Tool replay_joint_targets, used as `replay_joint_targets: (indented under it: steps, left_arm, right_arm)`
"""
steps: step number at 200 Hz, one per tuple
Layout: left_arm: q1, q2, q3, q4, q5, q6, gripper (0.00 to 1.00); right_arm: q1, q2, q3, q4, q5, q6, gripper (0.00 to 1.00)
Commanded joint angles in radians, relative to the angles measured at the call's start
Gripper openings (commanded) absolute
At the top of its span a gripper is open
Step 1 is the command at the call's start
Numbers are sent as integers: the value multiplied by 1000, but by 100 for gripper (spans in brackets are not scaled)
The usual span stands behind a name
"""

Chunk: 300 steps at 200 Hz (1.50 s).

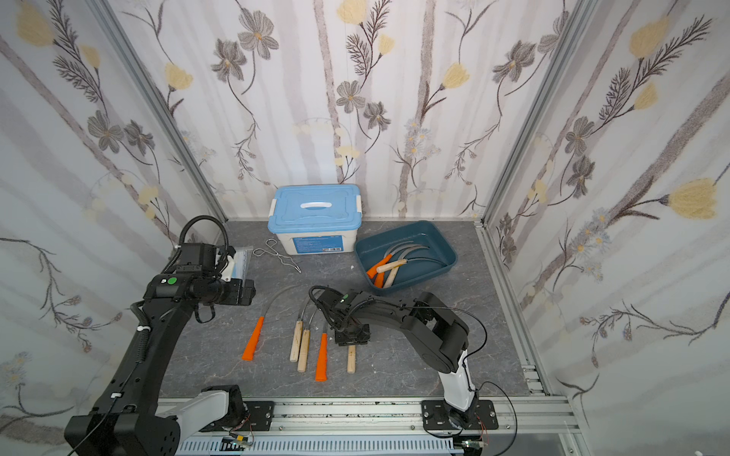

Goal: Put small sickles into storage boxes
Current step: Pick up the sickle at the center of the board.

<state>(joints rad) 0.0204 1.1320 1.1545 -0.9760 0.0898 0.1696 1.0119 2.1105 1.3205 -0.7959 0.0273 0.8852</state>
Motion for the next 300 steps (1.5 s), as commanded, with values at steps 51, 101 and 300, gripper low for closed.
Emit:
replay_joint_targets:
  steps: [51,101,300]
  left_arm:
    - [1,4,6,29,-1,49,100]
    - [1,22,26,28,2,54,100]
    - [1,27,31,49,-11,67,100]
  right_arm:
    - [-1,10,2,15,-2,3,42]
    - [-1,8,0,14,1,3,29]
    - [8,-135,31,-43,-30,-100,8]
